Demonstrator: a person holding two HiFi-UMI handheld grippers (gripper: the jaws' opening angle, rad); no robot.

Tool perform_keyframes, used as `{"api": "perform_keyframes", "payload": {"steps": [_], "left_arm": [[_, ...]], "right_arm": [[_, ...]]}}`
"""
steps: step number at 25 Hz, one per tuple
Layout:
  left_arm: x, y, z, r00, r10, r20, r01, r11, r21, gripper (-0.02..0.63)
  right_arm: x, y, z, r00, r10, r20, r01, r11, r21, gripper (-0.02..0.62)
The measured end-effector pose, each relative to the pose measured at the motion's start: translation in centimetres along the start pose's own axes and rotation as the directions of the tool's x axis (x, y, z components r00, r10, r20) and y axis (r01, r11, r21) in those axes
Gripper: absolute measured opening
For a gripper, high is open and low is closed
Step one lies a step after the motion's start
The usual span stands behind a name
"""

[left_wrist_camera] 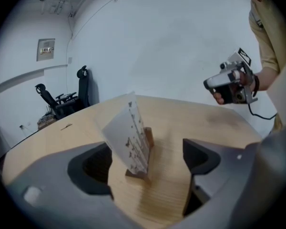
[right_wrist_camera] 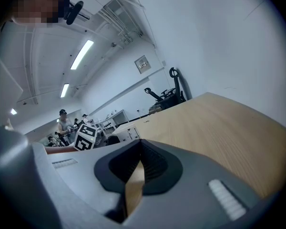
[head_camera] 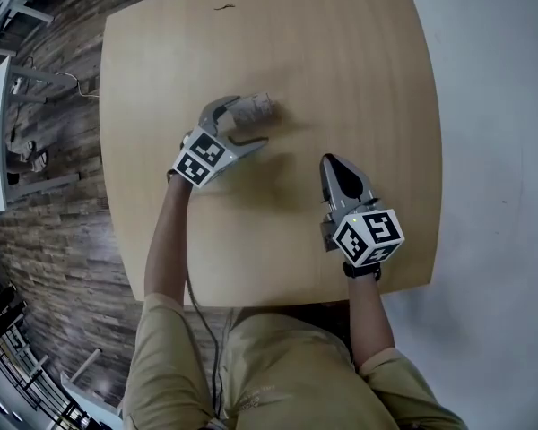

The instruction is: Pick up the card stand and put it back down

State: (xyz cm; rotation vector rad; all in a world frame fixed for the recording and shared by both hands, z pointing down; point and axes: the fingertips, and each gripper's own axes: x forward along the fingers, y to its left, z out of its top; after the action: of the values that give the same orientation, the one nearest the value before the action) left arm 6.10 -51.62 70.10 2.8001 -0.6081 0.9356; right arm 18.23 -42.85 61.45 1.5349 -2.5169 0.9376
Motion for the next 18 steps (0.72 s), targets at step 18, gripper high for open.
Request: {"api": "perform_keyframes", "payload": {"steps": [18], "left_arm": [[-13.3, -12.0, 6.7, 0.961, 0.255, 0.111, -0.219, 0.939, -0.266, 0.528]], "right_arm": [[-11.9, 7.7, 2.1, 0.995, 0.066, 0.081, -0.063, 0.998, -0.031, 0.005]]}}
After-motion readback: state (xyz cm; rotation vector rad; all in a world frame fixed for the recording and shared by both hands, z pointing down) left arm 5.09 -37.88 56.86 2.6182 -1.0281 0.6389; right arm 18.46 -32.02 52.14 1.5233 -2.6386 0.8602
